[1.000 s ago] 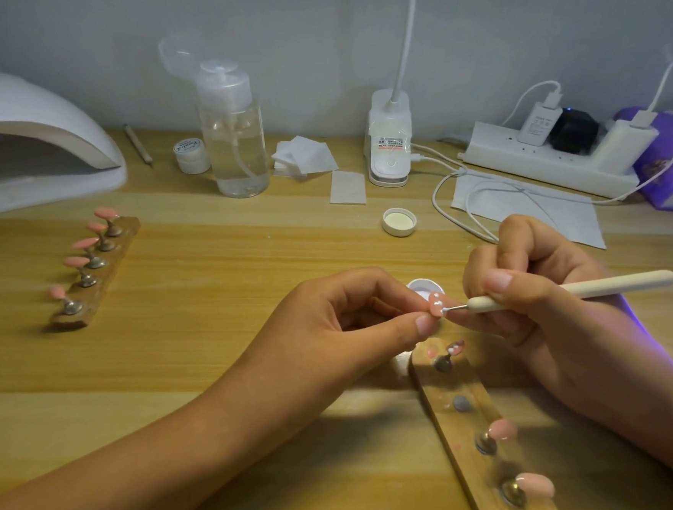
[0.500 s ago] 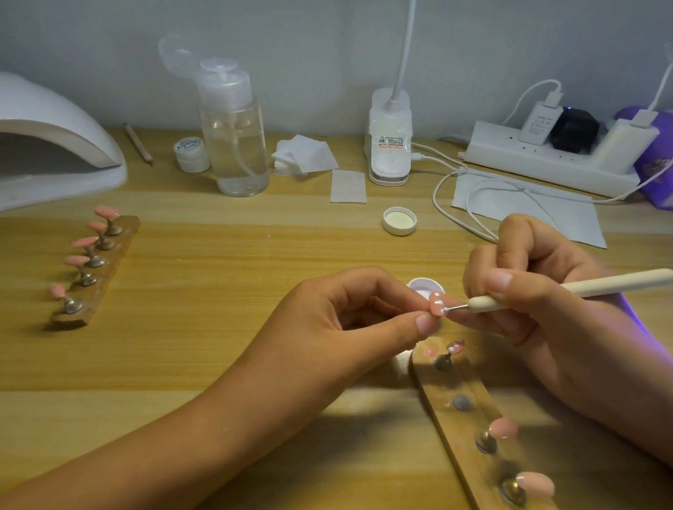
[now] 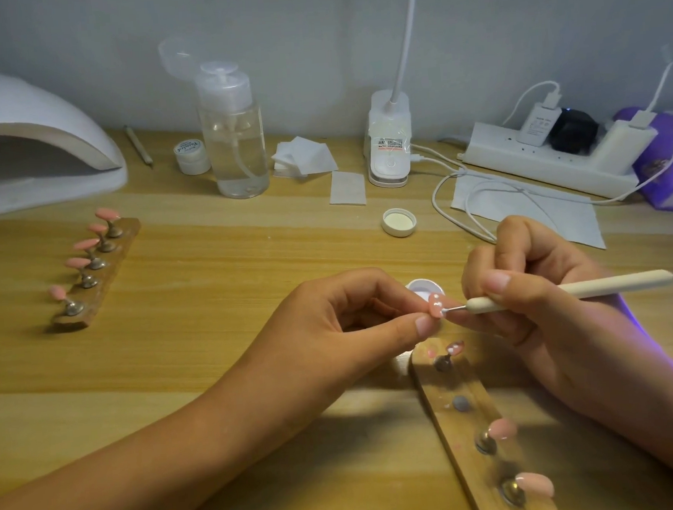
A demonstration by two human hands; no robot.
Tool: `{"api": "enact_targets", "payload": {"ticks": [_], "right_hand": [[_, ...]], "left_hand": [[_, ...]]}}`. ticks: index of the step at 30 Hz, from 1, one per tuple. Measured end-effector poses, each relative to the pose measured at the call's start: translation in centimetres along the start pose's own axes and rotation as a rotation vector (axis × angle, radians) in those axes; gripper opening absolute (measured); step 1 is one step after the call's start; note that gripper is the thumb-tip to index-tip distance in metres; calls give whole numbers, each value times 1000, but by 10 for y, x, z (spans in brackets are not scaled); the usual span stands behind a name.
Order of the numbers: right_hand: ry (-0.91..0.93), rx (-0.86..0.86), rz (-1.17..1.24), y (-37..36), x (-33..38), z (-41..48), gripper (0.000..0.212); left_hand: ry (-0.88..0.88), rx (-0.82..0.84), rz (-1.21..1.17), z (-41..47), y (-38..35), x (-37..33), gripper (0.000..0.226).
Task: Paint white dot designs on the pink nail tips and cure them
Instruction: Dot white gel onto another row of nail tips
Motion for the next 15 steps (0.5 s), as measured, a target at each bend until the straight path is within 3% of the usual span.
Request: {"api": "enact_targets", "payload": {"ticks": [11,15], "right_hand": [[5,53,-27,-2,3,-3,17],[49,-68,-18,5,8,0,18]], "left_hand": [[-5,9,-14,0,-1,2,7],[-90,-60,74,-6,-1,-5,9]]}}
Point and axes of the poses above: each hand's wrist, its own z-axis towards the middle knuckle, its own y-axis out of the back of the hand, x = y × z, the point moved 5 cm from there along z, towards the middle knuckle
